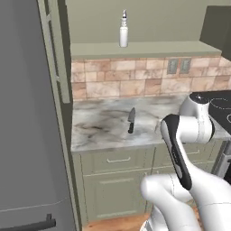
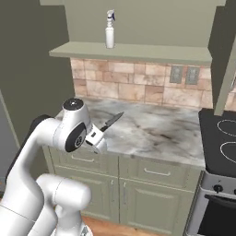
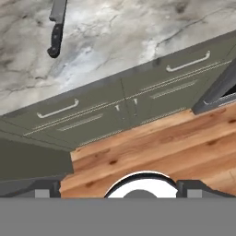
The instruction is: Move the cutting board and knife to the sink. Then move spray from the cabinet to the counter.
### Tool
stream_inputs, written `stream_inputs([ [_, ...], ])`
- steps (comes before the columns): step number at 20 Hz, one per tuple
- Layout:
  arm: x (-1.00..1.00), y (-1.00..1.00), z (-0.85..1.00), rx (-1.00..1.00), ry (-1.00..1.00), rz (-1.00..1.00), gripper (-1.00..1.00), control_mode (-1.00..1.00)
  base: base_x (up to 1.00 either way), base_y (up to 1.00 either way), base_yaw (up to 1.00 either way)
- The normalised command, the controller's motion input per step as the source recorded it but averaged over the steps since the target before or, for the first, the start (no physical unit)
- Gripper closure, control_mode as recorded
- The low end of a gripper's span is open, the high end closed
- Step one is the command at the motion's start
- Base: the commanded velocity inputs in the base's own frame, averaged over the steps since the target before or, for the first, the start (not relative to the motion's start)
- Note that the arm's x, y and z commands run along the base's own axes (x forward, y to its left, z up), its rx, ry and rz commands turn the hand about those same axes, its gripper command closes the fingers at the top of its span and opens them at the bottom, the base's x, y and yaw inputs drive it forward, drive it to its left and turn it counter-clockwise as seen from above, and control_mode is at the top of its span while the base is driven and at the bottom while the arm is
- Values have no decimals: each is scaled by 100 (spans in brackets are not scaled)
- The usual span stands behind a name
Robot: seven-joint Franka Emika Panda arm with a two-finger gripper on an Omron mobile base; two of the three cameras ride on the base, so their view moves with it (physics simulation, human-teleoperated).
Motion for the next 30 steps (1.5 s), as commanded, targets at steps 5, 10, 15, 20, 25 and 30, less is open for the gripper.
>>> stream_inputs([
  [5, 0, 0, 0, 0, 0, 0, -100, 100, 71, 20, -10],
  [10, 0, 0, 0, 0, 0, 0, -100, 100, 60, 19, -2],
  [15, 0, 0, 0, 0, 0, 0, -100, 100, 47, 14, 0],
  [20, 0, 0, 0, 0, 0, 0, -100, 100, 21, 10, 0],
  [25, 0, 0, 0, 0, 0, 0, -100, 100, 0, 0, 0],
  [30, 0, 0, 0, 0, 0, 0, -100, 100, 0, 0, 0],
])
